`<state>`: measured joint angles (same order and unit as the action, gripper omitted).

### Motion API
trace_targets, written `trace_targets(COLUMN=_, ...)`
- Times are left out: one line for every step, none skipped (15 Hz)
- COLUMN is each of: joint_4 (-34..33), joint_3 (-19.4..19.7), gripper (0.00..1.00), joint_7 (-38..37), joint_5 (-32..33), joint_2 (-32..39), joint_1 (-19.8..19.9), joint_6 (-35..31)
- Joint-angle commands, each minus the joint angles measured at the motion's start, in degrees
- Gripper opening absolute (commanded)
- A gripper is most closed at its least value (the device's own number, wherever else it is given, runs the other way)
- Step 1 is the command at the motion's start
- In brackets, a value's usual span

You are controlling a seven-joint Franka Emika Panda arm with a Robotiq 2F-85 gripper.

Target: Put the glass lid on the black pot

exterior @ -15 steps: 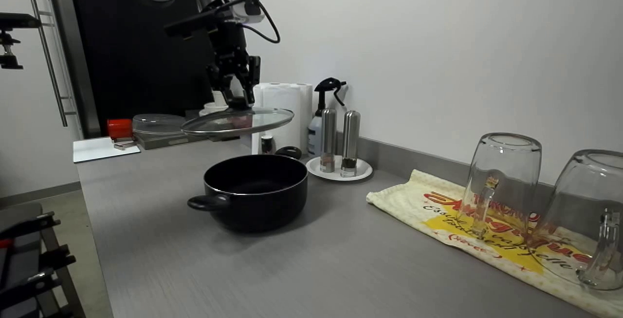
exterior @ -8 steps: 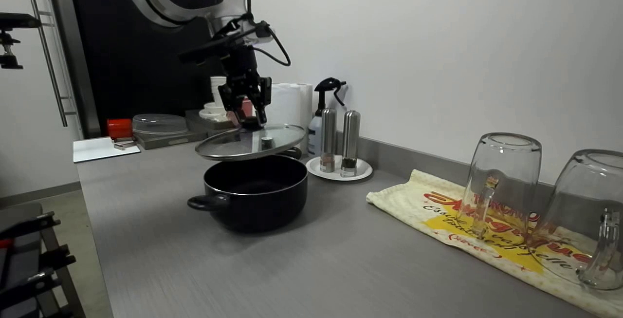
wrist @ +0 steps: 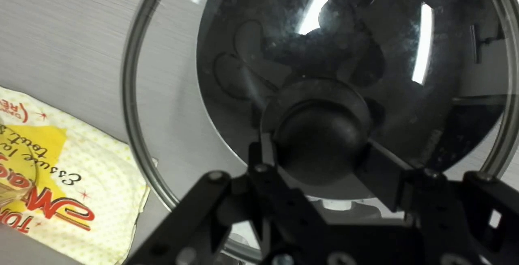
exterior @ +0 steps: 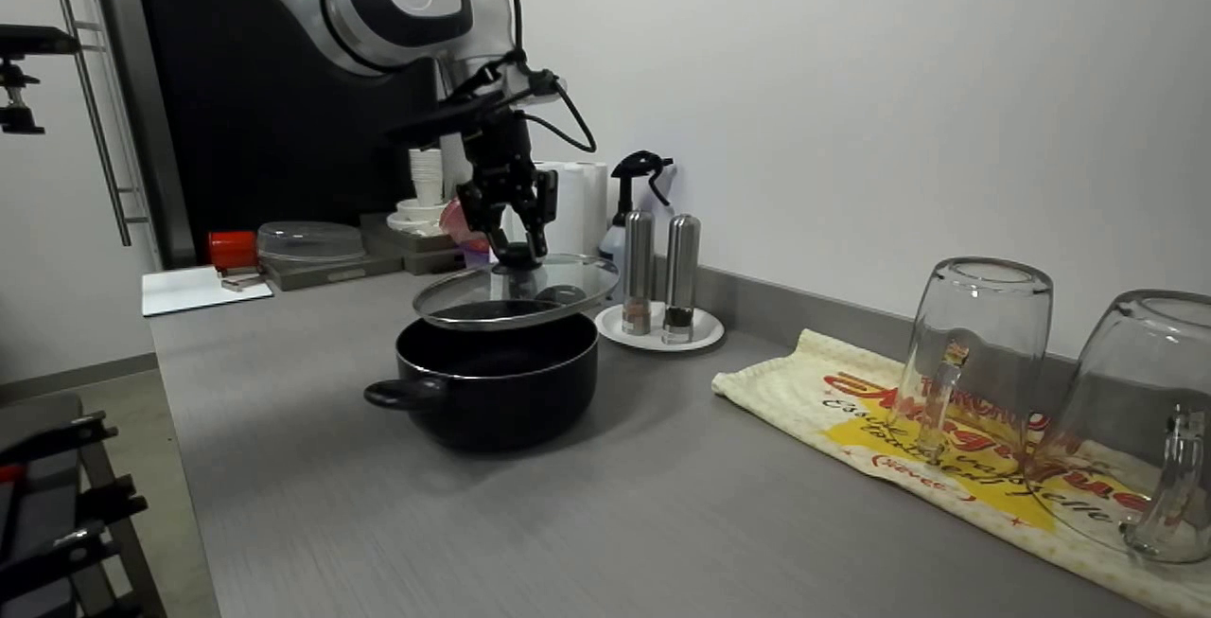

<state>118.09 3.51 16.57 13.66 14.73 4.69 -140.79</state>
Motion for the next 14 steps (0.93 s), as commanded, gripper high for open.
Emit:
trace_targets(joint_4=-4.2, joint_3=-0.8, gripper=0.26, joint_7=1.2, joint_5=-2.7, joint_2=1.9, joint_1=0.4, joint_6=2.0)
trace_targets(joint_4=-4.7, joint_3=-1.1, gripper=0.26, joint_7=1.8, joint_5=-3.2, joint_2=2.3, joint_1=0.5, joint_6=2.3)
trace_targets(joint_4=-5.1, joint_3=-1.3, gripper=0.26, joint_7=2.3, joint_5=-3.7, joint_2=2.6, joint_1=0.6, joint_6=2.7)
trace_targets(joint_4=-5.5, joint_3=-1.5, gripper=0.26, joint_7=2.8, joint_5=-4.3, joint_2=2.9, joint_1=0.8, joint_6=3.3)
trace_targets(joint_4=-5.8, joint_3=-1.6, gripper=0.26, joint_7=3.0, joint_5=-4.7, joint_2=3.1, joint_1=0.8, joint_6=3.6)
trace_targets(joint_4=-6.0, joint_3=-1.8, gripper=0.26, joint_7=3.4, joint_5=-5.1, joint_2=3.3, joint_1=0.9, joint_6=4.2)
trace_targets(joint_4=-6.3, joint_3=-1.9, gripper=0.26, joint_7=3.8, joint_5=-5.3, joint_2=3.5, joint_1=1.0, joint_6=4.7)
trace_targets(joint_4=-6.5, joint_3=-1.9, gripper=0.26, joint_7=4.0, joint_5=-5.3, joint_2=3.6, joint_1=1.0, joint_6=5.2)
trace_targets(joint_4=-6.7, joint_3=-2.0, gripper=0.26, joint_7=4.2, joint_5=-5.3, joint_2=3.8, joint_1=1.0, joint_6=5.7)
trace_targets(joint_4=-6.9, joint_3=-2.0, gripper=0.26, joint_7=4.4, joint_5=-5.2, joint_2=3.9, joint_1=1.0, joint_6=6.2)
trace_targets(joint_4=-7.0, joint_3=-2.0, gripper=0.26, joint_7=4.6, joint_5=-5.1, joint_2=3.9, joint_1=1.1, joint_6=6.8)
trace_targets(joint_4=-7.0, joint_3=-2.0, gripper=0.26, joint_7=4.9, joint_5=-5.0, joint_2=3.9, joint_1=1.1, joint_6=7.3)
trace_targets(joint_4=-7.0, joint_3=-2.0, gripper=0.26, joint_7=5.2, joint_5=-5.0, joint_2=3.9, joint_1=1.1, joint_6=7.8)
trace_targets(joint_4=-6.8, joint_3=-2.0, gripper=0.26, joint_7=5.3, joint_5=-5.0, joint_2=3.9, joint_1=1.1, joint_6=8.1)
